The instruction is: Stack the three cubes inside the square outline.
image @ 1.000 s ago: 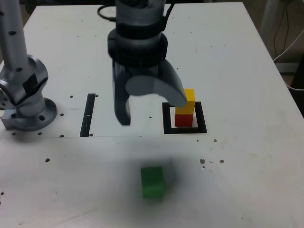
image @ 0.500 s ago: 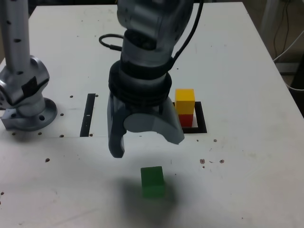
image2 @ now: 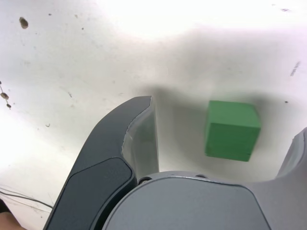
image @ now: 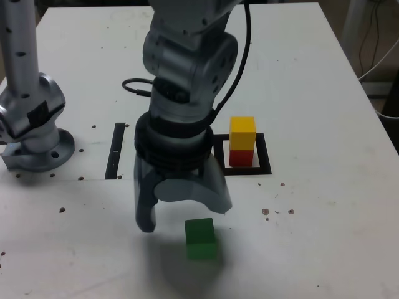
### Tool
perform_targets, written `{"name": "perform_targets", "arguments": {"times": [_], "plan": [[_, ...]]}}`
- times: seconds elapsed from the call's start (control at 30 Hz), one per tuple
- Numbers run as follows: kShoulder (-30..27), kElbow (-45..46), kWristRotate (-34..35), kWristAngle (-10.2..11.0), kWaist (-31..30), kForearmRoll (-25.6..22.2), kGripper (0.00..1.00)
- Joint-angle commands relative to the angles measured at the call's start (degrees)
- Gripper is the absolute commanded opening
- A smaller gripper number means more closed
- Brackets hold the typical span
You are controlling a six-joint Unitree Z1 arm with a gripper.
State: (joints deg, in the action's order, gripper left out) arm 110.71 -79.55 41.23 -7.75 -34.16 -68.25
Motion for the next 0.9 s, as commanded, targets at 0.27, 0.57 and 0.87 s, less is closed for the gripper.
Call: {"name": "perform_targets", "arguments": {"times": [0.27,0.57,0.87], "plan": [[1.1,0.0,-0.3,0.2,-1.4,3.0,1.0],[3.7,-1.8,-1.7,0.5,-2.2,3.0,0.99],[4.7,-1.9,-1.8,1.1,-2.1,3.6,0.89]]}}
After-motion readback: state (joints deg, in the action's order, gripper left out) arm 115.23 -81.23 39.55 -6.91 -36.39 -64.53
